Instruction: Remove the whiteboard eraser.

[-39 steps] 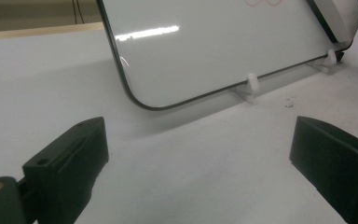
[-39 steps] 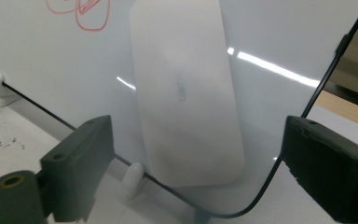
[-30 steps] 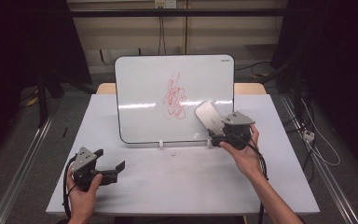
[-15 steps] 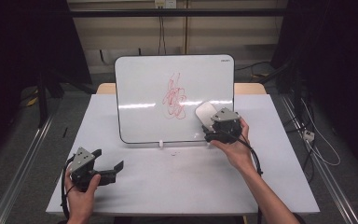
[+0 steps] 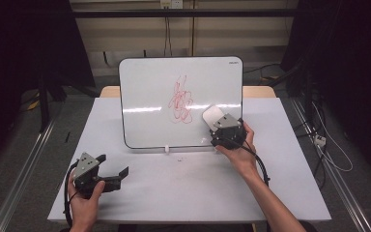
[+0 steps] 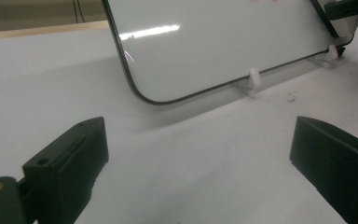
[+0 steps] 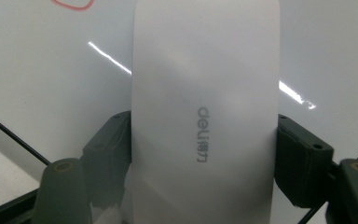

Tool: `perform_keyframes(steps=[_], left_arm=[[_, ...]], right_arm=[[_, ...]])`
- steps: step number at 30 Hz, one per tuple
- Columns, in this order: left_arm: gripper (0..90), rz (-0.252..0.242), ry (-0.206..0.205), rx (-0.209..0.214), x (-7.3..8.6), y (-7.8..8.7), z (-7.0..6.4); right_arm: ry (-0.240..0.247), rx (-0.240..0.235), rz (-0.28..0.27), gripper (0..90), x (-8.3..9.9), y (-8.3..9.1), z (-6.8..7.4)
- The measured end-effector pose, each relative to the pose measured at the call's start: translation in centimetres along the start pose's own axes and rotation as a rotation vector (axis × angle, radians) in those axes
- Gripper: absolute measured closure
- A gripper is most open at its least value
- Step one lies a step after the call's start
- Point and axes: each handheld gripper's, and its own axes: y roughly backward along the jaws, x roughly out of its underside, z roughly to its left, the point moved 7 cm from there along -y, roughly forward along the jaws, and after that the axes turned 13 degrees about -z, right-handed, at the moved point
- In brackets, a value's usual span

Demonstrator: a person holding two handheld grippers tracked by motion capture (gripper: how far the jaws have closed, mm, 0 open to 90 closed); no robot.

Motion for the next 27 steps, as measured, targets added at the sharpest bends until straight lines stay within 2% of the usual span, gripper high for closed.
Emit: perform_keyframes(steps=[3,12,16,27], left_arm=[[4.4,0.002,-0.001,0.001,0.03,-0.04,0.03],[4.6,0.01,-0.007,0.004,0.06,-0.12,-0.06],[4.7,0.006,0.002,0.007,0.13,-0.24,-0.12],[4.7,0.01,0.004,0.01,0.2,-0.24,-0.12]], right_arm=[[0.008,0.002,0.006,30.9,-0.03,0.01,0.02],[-0.009,0.006,0.024,31.5,-0.14,0.04,0.02],[-0.018,0.002,0.029,31.6,-0.18,0.06,-0.02],[-0.114,-0.05,0.016,31.6,-0.12,0.28,-0.4]])
